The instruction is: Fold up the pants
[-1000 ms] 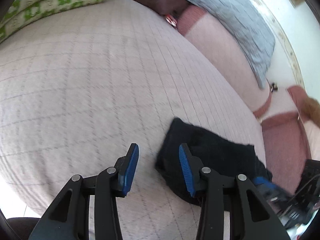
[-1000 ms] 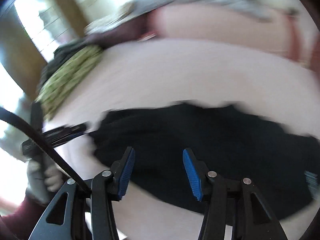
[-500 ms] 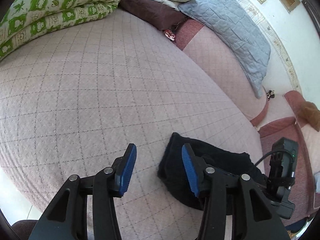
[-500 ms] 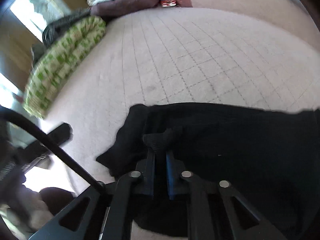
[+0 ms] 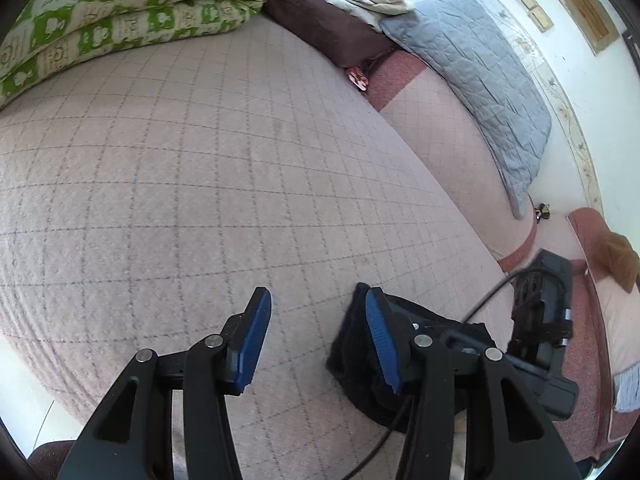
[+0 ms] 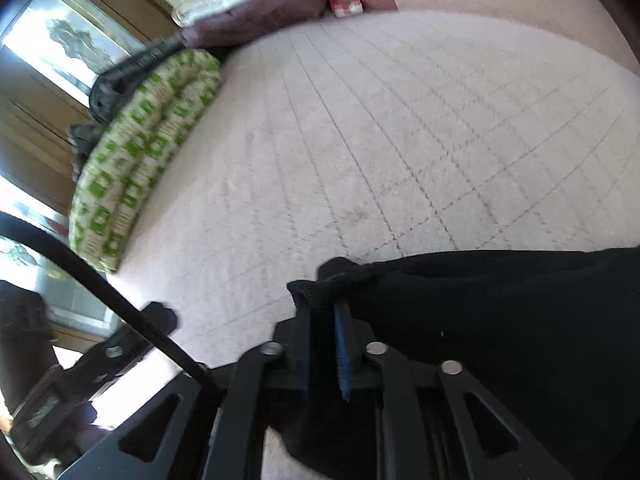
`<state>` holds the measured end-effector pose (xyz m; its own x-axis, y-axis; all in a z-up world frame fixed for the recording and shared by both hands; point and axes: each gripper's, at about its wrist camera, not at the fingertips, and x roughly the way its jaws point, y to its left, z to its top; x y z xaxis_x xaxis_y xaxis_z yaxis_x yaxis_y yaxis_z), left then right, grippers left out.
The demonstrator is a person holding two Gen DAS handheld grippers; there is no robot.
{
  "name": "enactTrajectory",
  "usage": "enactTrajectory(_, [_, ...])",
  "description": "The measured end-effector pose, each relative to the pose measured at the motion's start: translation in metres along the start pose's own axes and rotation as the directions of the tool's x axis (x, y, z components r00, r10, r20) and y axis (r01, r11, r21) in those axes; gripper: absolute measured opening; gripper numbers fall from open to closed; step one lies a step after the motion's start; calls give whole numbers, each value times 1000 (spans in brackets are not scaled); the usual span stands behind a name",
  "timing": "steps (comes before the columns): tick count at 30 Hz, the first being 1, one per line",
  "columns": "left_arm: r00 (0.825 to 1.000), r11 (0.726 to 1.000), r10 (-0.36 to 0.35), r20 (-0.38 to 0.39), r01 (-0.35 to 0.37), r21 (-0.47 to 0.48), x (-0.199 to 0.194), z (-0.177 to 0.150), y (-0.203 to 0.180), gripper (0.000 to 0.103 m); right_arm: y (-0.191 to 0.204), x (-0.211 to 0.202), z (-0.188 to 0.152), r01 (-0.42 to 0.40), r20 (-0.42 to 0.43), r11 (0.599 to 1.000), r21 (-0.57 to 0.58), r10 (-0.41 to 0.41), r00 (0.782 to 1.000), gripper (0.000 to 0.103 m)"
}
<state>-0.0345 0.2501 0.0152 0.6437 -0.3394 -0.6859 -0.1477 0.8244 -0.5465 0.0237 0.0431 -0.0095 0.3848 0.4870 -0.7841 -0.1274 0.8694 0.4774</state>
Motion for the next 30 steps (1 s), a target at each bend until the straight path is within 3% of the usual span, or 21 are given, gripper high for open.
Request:
enactTrajectory(2, [1000, 1000, 9, 10, -9, -1, 0, 0, 3, 48, -5, -14, -3, -69, 44, 997, 19, 68, 997, 46])
enactTrajectory(4, [1000, 1000, 14, 9, -14, 7, 2, 0, 2, 49, -10, -43, -9, -110, 130, 994, -3, 110, 985, 56])
enactTrajectory(9, [1000, 998, -9, -17, 10, 69, 18, -6, -22, 49, -33, -80, -26, -62, 158, 997, -53, 70, 985, 54])
enactTrajectory(14, [998, 969, -37, -44, 46, 242, 38, -27, -73, 49, -87, -121, -60, 18, 213, 1000, -1, -18, 977, 54])
enactTrajectory(17, [993, 947, 30, -117, 9, 320, 67, -42, -96, 49, -135, -144, -85, 74, 222, 995, 72, -88, 971, 54])
enactTrajectory(19, [978, 921, 157, -136, -95, 378, 88, -52, -101, 49, -170, -157, -103, 121, 204, 984, 133, -147, 968, 54])
enactTrajectory(21, [965, 873, 251, -74, -192, 448, 94, -61, -108, 49, -202, -170, -122, 184, 181, 962, 202, -221, 958, 54])
enactTrajectory(24, [953, 818, 301, -21, -247, 519, 95, -73, -116, 49, -229, -197, -138, 181, 211, 947, 264, -240, 948, 51])
enactTrajectory(26, [945, 784, 327, 13, -279, 554, 97, -80, -121, 51, -225, -210, -131, 213, 243, 951, 225, -267, 933, 53])
enactTrajectory(30, [939, 762, 341, 38, -300, 575, 101, -86, -125, 57, -211, -212, -75, 216, 284, 973, 82, -231, 931, 59])
